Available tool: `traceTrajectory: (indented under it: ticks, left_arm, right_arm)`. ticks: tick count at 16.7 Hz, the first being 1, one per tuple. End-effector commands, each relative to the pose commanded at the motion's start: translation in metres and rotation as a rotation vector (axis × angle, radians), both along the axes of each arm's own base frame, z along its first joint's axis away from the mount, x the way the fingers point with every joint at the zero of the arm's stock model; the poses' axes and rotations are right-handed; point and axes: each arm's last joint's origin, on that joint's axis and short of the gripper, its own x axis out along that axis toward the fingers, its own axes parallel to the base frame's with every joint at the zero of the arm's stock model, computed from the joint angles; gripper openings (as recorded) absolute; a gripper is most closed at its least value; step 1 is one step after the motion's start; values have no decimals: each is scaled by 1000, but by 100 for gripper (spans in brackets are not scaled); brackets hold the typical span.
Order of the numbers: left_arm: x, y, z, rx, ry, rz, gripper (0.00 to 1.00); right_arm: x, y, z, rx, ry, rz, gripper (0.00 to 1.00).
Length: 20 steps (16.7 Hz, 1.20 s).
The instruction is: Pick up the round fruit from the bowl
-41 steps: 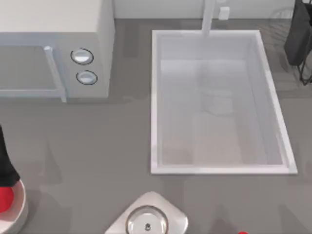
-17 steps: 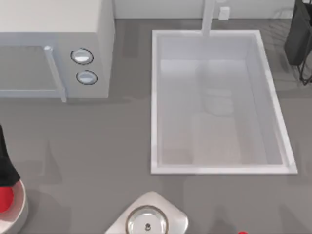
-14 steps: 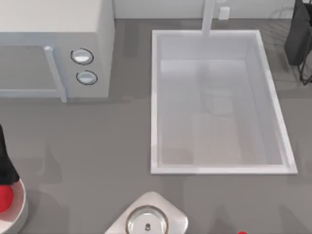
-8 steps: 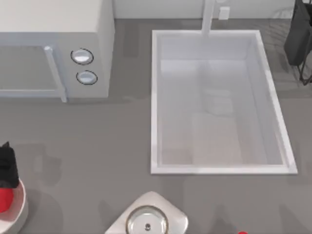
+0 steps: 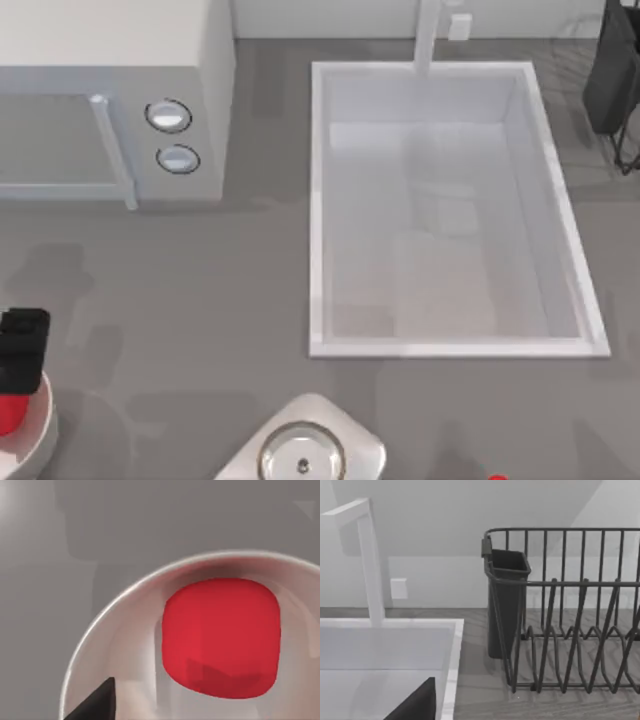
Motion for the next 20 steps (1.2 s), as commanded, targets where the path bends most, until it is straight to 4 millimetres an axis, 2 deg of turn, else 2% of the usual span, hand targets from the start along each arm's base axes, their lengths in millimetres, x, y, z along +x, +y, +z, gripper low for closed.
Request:
traceTrajectory:
  ticks: [4, 12, 15, 20]
  left_arm:
    - [20, 2, -2, -6, 195, -3, 100]
    - [22, 1, -6, -6, 219, -7, 100]
    - [26, 2, -29, -7, 225, -6, 100]
    - [29, 2, -84, -6, 196, -3, 100]
  right_arm:
    - [0, 0, 0, 0, 0, 0, 100]
    - [0, 0, 0, 0, 0, 0, 100]
    - [0, 0, 0, 0, 0, 0, 100]
    - [0, 0, 0, 0, 0, 0, 100]
